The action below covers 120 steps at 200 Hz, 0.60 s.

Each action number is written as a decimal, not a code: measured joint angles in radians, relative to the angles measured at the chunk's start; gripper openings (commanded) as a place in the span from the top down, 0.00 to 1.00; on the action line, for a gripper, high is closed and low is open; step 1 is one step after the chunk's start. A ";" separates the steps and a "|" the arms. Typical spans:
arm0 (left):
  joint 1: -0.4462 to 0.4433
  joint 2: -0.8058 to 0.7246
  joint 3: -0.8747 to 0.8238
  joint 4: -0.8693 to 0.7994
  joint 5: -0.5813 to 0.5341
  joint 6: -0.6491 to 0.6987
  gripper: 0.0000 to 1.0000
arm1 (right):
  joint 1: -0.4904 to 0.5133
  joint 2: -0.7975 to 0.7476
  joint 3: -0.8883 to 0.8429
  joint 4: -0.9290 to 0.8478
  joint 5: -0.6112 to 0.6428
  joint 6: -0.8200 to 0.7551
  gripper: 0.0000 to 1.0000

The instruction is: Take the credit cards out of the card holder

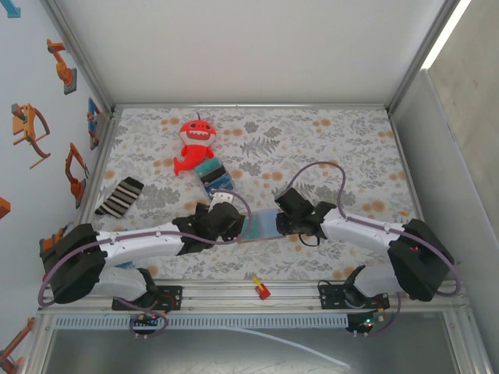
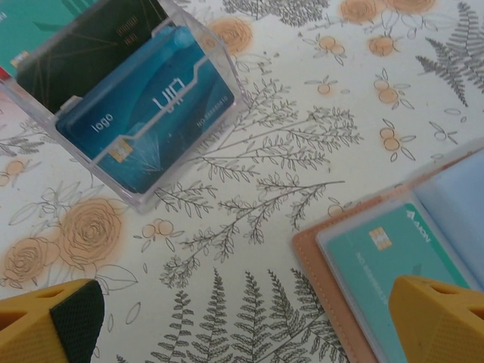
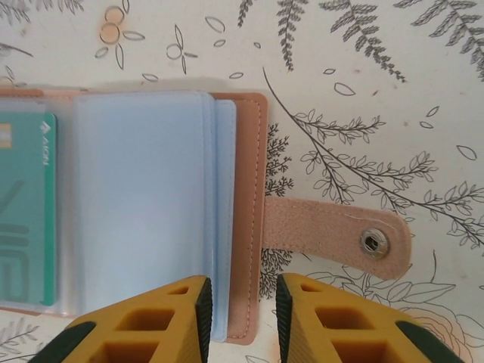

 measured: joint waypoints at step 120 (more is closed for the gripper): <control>0.000 0.136 0.000 -0.057 0.066 -0.026 0.03 | -0.016 -0.011 0.028 0.054 -0.204 0.052 0.81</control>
